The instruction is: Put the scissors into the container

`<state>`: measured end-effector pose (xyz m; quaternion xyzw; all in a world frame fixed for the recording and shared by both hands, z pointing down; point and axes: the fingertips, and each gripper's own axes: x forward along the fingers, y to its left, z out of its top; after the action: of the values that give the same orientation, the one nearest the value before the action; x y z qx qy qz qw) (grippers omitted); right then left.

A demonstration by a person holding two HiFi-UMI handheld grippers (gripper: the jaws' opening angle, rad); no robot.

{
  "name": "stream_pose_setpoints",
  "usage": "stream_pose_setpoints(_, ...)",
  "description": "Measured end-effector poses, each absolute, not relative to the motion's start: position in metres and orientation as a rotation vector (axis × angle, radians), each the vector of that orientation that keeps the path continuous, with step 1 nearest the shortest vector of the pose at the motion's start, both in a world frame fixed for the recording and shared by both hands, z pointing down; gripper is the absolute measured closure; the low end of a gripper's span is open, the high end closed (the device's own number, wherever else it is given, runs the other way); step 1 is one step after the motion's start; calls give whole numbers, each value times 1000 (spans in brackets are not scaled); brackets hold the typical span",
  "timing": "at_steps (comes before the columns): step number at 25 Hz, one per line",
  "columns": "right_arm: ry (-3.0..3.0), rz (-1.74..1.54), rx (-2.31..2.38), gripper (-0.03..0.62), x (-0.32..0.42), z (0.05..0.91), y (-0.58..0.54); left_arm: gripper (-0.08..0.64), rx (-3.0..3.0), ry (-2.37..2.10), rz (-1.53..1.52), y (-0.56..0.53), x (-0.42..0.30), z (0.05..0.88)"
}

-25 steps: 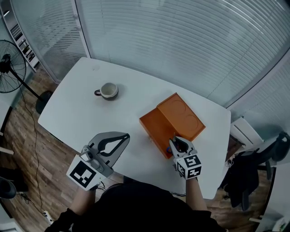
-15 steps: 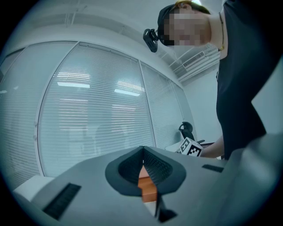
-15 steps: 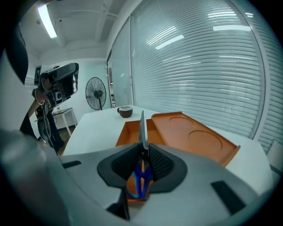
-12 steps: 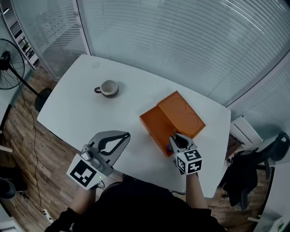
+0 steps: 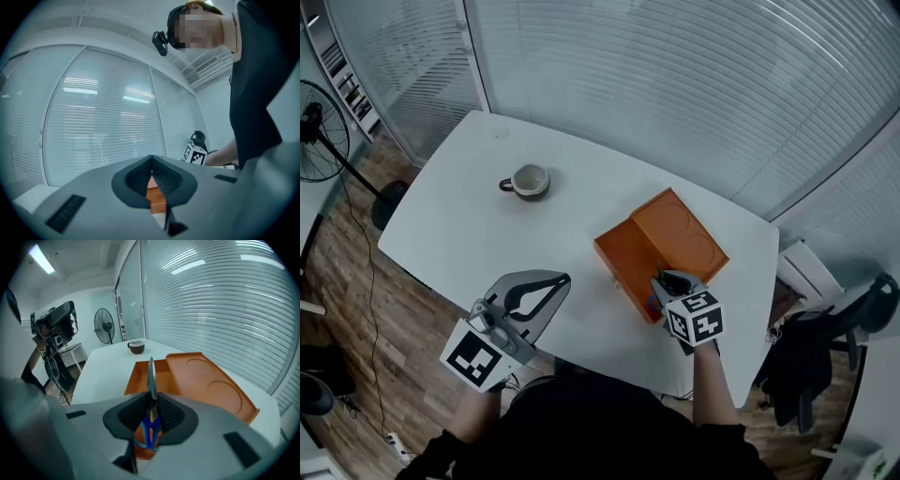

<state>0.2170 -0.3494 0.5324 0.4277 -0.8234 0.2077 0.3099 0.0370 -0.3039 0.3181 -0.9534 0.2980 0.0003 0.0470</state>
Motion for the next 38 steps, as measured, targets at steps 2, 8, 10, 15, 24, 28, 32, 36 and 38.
stream_pose_setpoints(2,-2163,547,1110,518,215,531,-352,548,-2906,911,5,-304,35,318)
stream_pose_setpoints(8,-2132,548,1055,518,209,531,-360,548,-2904,921,9,-306,29,316)
stream_pose_setpoints(10,-2124,557,1031,520,206,533,-362,548,-2903,919,13,-306,28,316)
stream_pose_setpoints(15,-2099,578,982,520,202,539,-367,548,-2903,915,8,-306,27,317)
stream_pose_setpoints(24,-2053,615,905,520,195,553,-373,548,-2907,916,-6,-307,25,317)
stream_pose_setpoints(28,-2043,618,891,520,190,557,-377,548,-2904,907,-13,-309,26,318)
stream_pose_setpoints(32,-2023,632,885,520,189,561,-379,548,-2907,913,-4,-309,27,318)
stream_pose_setpoints(36,-2008,636,888,520,187,563,-381,548,-2901,919,-10,-310,24,318)
stream_pose_setpoints(38,-2000,639,889,520,185,564,-382,548,-2900,922,-3,-310,23,317)
